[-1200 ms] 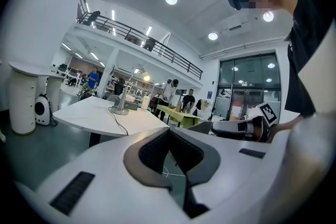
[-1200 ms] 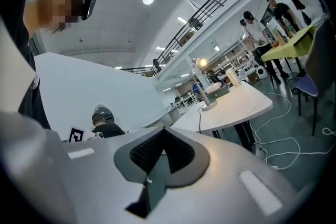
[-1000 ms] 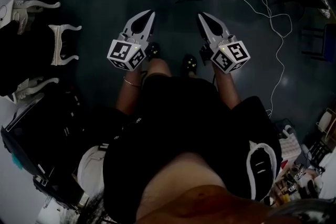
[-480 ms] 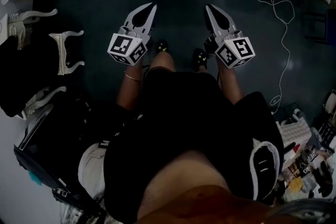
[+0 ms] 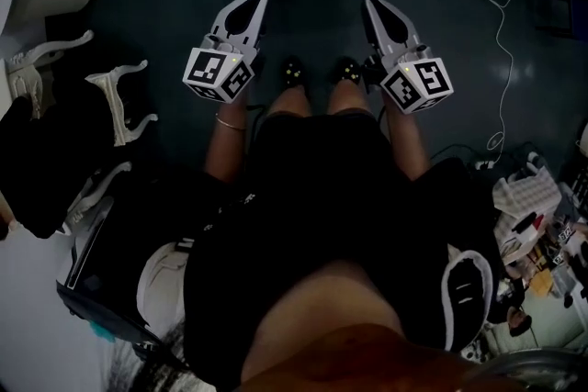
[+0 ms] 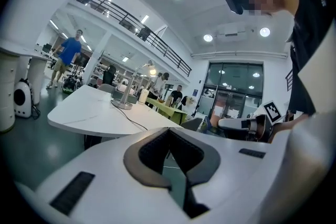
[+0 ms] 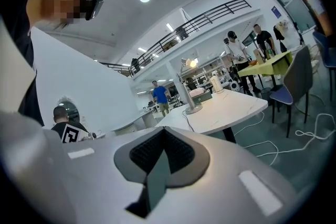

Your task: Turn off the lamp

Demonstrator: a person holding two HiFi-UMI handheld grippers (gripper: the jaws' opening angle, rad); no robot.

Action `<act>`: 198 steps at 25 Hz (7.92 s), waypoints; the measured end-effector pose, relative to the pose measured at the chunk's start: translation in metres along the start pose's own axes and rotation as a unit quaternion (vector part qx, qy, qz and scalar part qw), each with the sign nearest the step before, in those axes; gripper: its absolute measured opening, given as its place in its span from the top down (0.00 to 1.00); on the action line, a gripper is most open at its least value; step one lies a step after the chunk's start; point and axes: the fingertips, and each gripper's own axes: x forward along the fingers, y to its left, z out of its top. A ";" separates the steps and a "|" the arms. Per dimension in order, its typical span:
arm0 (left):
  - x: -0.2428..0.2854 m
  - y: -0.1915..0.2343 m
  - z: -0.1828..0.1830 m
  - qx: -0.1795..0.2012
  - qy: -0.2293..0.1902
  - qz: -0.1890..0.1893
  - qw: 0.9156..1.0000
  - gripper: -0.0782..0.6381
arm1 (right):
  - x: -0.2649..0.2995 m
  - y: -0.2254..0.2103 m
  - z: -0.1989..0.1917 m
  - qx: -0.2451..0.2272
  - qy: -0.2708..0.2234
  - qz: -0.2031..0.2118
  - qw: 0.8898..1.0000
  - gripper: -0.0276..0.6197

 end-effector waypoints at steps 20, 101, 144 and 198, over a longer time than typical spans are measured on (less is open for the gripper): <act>0.063 0.005 -0.077 -0.037 0.006 0.075 0.997 0.88 | 0.078 -0.088 -0.040 -0.026 0.068 0.055 0.996 0.95; 0.170 -0.004 -0.124 0.147 0.016 -0.019 0.989 0.82 | 0.142 -0.077 -0.070 0.161 0.074 0.252 0.951 0.95; 0.144 -0.043 -0.065 0.117 -0.036 -0.038 0.992 0.86 | 0.121 -0.117 -0.138 -0.114 0.168 0.186 0.961 0.85; 0.142 -0.016 -0.178 0.133 0.101 -0.075 0.983 0.84 | 0.106 -0.082 -0.099 0.149 0.104 0.285 0.941 0.94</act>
